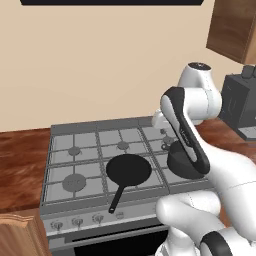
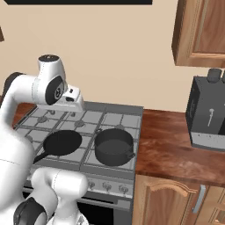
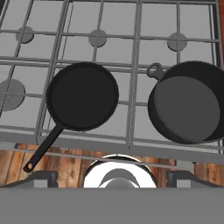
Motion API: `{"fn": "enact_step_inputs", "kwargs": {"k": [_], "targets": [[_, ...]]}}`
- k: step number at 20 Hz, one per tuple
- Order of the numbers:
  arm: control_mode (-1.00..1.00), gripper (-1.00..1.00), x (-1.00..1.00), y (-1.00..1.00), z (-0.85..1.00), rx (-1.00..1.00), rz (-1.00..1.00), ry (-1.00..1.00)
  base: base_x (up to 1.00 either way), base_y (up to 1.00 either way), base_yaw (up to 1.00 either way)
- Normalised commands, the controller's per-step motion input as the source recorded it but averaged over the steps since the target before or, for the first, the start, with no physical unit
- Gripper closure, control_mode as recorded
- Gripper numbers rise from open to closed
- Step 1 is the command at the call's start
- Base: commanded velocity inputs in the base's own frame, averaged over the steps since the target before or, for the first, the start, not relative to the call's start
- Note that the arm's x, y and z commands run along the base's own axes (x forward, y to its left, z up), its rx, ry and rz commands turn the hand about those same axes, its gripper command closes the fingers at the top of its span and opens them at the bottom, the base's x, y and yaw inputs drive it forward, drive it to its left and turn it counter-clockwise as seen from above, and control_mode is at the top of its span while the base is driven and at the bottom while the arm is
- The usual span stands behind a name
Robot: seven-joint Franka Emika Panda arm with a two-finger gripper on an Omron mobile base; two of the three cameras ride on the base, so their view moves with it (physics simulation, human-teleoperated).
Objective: Move the pot and pan from the stove into the sink.
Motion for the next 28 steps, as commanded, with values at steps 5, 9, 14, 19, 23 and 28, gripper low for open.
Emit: {"fn": "enact_step_inputs", "kwargs": {"k": [5,9,14,19,23,28], "targets": [[-1.0,-1.0,-0.36,0.15,0.0,0.02,0.01,-0.01,0.0,0.0,0.0],[-1.0,-1.0,-0.28,0.24,-0.03,0.01,0.0,-0.02,0.0,0.0,0.0],[-1.0,-1.0,-0.26,0.3,-0.05,0.0,0.0,-0.01,0.0,0.0,0.0],[-1.0,-1.0,-0.21,0.29,-0.08,0.01,0.0,0.0,0.0,0.0,0.0],[-1.0,-1.0,-0.17,0.25,-0.11,0.04,0.0,0.0,0.0,0.0,0.0],[-1.0,-1.0,-0.13,0.23,-0.19,0.04,0.0,0.0,0.0,0.0,0.0]]}}
